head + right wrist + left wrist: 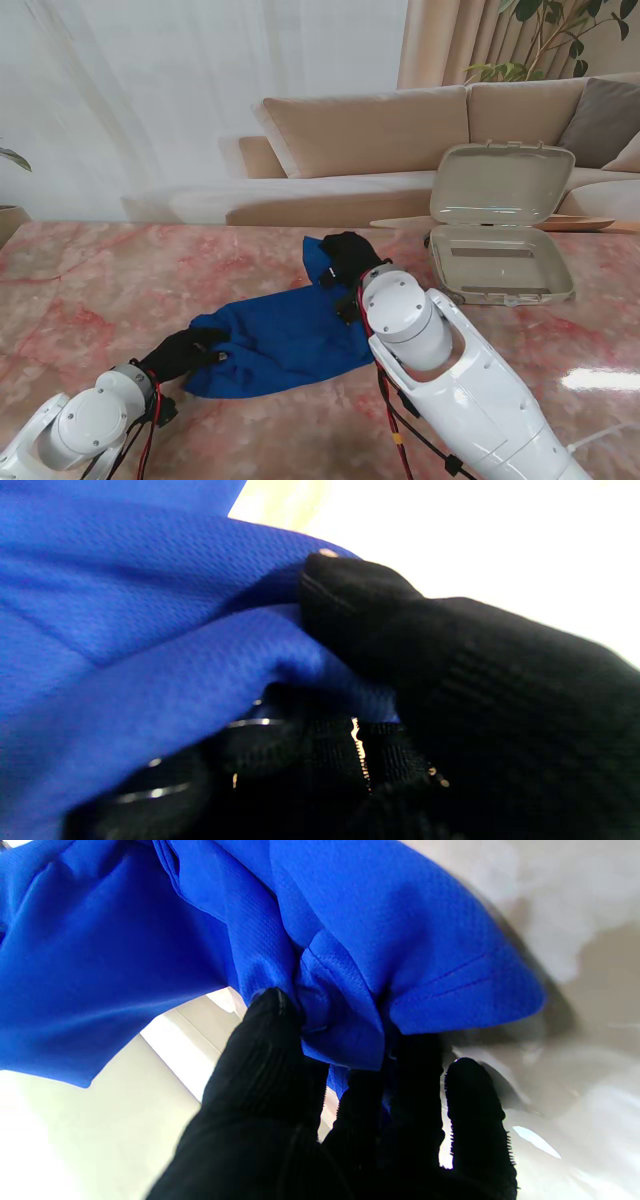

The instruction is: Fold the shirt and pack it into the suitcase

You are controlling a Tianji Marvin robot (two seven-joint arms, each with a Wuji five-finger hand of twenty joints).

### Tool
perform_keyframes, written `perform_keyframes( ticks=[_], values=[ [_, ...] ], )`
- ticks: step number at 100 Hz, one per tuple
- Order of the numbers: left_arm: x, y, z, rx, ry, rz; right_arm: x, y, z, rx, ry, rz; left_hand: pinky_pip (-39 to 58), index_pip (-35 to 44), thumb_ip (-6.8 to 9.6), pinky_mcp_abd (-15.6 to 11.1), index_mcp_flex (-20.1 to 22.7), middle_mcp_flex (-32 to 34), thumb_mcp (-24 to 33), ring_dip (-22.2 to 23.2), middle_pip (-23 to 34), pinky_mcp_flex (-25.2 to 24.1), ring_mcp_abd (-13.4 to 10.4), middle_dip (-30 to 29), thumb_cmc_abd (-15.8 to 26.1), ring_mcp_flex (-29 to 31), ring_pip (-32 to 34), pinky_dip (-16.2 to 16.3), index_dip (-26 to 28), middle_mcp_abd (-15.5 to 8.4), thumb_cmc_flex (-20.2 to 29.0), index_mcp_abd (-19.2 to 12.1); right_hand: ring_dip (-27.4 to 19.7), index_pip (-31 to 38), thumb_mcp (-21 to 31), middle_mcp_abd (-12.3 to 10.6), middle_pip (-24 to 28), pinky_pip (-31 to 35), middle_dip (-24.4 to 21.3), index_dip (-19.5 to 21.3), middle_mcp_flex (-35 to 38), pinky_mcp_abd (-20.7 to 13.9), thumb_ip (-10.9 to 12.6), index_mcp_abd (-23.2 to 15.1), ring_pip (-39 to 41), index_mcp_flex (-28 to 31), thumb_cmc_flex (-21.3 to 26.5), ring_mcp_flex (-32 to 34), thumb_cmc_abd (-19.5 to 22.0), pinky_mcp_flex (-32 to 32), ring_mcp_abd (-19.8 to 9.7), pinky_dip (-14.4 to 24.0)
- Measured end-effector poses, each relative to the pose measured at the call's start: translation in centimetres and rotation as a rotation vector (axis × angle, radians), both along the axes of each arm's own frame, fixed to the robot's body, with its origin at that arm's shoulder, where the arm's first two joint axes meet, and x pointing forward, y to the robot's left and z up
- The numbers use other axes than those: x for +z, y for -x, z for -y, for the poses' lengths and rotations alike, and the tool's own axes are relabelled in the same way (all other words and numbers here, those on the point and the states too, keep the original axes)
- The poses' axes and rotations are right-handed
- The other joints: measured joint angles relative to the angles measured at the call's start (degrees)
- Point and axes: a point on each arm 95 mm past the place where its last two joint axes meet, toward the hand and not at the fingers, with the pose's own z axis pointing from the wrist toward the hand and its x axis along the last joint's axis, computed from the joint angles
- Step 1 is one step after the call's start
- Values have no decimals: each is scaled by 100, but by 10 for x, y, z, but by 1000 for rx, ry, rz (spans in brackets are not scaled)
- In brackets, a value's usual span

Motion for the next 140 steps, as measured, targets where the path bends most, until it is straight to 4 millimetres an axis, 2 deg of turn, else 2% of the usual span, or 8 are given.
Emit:
perform_keyframes(
  ticks=[34,46,66,116,140],
  values=[
    [0,0,2,-2,6,-3,-7,-3,-38,33,-59,-60,38,0,0,-36,-1,-1,0,-13,-40,-37,-34,-58,0,-13,-8,0,0,3,0,1,0,0,-3,3,0,0,0,0,0,2,-4,1,0,-43,0,0,99,0,7,-141],
    [0,2,1,0,5,-6,-10,-3,-49,54,-65,-77,38,0,0,-180,-34,-6,0,-13,-166,-52,-149,-110,0,-73,-21,0,0,-70,0,2,0,0,-22,4,0,0,0,0,0,8,-4,1,-3,-47,0,0,125,0,10,-147],
    [0,8,1,21,2,-12,-15,0,-61,81,-79,-96,38,-3,0,-279,-44,-6,4,-13,-168,-52,-240,-126,181,-79,-40,0,0,-155,1,2,1,0,-45,13,0,0,0,0,-3,23,-4,1,-5,-57,1,0,170,0,21,-211],
    [0,11,0,43,13,-15,-37,5,-93,161,-83,-113,38,-20,0,-398,-44,-6,4,-13,-168,-52,-296,-127,239,-79,-98,0,0,-159,1,2,9,-16,-189,29,0,-17,-66,-28,-32,80,-4,1,-208,-114,13,0,349,0,49,-427],
    [0,13,-1,53,13,-11,-46,6,-104,185,-88,-123,38,-78,0,-403,-44,-6,4,-13,-168,-50,-297,-127,239,-75,-98,0,0,-159,-1,2,10,-82,-458,96,-7,-155,-150,-214,-93,213,-4,1,-480,-177,84,-3,619,0,131,-584]
  ],
)
